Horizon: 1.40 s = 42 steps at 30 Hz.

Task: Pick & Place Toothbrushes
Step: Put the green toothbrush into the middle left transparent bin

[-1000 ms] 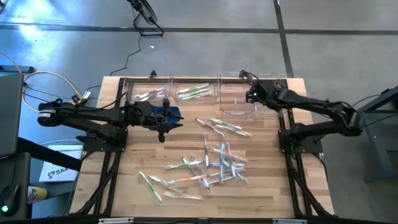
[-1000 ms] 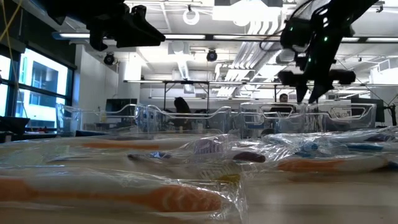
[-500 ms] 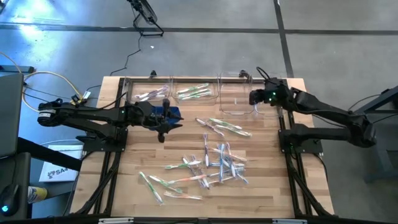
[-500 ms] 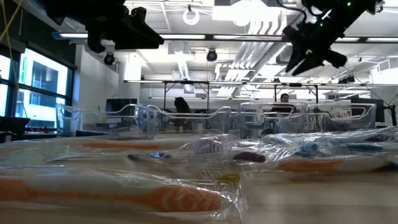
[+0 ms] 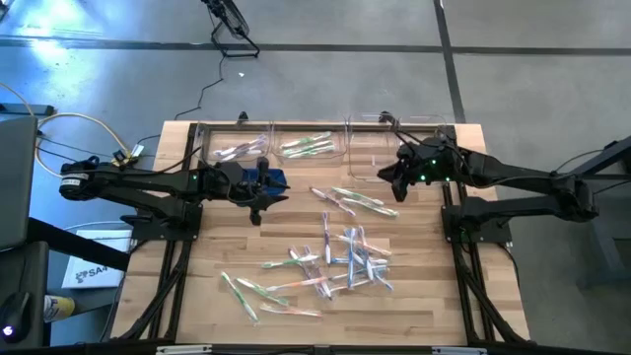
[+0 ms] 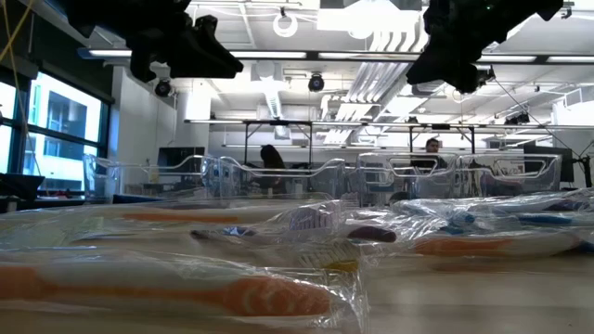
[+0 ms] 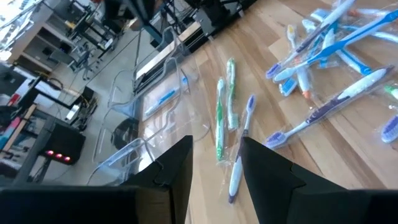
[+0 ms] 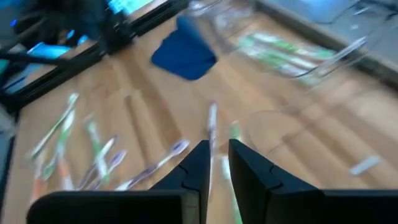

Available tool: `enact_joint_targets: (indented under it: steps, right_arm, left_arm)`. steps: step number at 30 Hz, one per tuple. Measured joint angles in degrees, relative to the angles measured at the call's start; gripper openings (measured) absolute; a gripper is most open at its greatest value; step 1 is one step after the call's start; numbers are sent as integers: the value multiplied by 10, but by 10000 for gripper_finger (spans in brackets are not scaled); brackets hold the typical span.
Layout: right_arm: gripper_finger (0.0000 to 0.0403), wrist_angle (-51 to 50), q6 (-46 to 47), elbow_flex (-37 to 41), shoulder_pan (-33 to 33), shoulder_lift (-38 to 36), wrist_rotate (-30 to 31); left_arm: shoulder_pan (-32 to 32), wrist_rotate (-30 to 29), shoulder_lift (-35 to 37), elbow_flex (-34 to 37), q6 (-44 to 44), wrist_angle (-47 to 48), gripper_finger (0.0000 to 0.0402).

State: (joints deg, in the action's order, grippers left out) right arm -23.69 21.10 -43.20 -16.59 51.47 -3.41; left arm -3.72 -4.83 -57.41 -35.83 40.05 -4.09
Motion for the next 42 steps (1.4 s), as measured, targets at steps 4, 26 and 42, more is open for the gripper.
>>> enact_joint_targets:
  steps: [4,26,42]
  right_arm:
    - [47,0,1,0,19,20,6]
    - [47,4,93,0,99,169,17]
    - [47,120,91,1,132,198,20]
  left_arm:
    - [0,-16,0,0,0,-4,132]
    - [0,-21,0,0,-2,-4,132]
    - [0,-21,0,0,-16,-4,132]
